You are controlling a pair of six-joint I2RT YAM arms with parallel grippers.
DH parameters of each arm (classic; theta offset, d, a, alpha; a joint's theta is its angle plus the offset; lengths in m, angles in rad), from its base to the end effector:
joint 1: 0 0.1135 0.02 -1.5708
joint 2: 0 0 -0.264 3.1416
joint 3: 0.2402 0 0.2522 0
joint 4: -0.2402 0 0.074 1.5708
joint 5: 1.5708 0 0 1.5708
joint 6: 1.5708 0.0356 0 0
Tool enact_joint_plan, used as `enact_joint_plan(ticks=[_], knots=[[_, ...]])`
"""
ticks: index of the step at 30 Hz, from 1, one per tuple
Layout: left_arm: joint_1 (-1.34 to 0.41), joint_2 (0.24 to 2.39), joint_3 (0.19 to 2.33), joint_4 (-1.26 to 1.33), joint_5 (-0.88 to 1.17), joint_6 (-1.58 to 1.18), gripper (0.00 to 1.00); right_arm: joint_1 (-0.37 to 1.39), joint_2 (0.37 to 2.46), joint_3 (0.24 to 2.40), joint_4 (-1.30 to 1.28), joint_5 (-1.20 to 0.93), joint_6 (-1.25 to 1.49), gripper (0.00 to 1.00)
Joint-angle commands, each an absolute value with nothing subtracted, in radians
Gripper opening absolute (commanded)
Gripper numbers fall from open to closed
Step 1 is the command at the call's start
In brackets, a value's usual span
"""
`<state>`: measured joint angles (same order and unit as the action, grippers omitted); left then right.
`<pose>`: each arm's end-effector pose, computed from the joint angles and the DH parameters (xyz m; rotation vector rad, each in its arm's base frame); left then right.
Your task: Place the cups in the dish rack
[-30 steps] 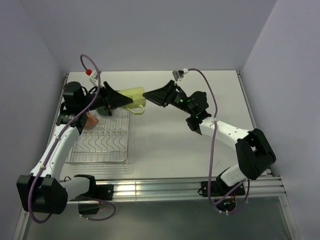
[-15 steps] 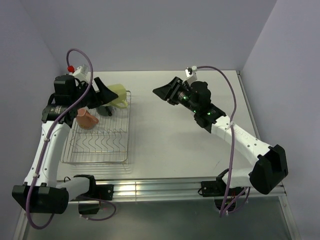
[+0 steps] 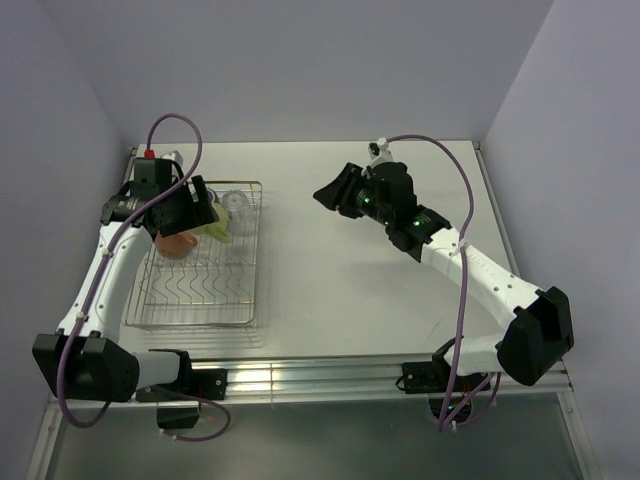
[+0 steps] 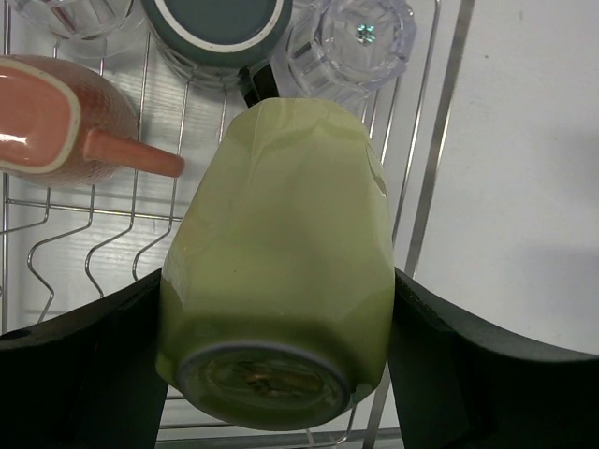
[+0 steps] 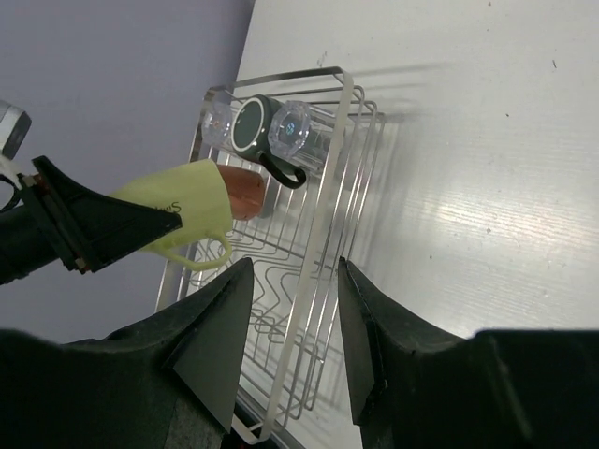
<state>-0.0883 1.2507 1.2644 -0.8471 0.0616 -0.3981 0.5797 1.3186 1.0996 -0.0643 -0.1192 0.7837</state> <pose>0.2535 -0.0246 0.3464 -0.3454 2.3990 -0.2980 0.2581 0.1740 0.3439 0.1139 1.9861 1.0318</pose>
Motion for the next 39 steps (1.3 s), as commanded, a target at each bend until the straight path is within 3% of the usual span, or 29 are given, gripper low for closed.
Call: enact_joint_plan(ticks=[1,22,39], knots=[[-0.107,1.265,1.316,-0.804,0.015,-0.376,0.00,0.575,1.299,1.157,-0.074,-0.106,0.753,0.49],[-0.149,1.477,1.420,-0.859,-0.110,-0.357,0.00,0.571,1.298,1.166,-0.094,-0.112,0.738,0.49],[-0.156,1.528,1.396,-0.868,-0.202,-0.370,0.00,0.561,1.321,1.147,-0.089,-0.132,0.735,0.49]])
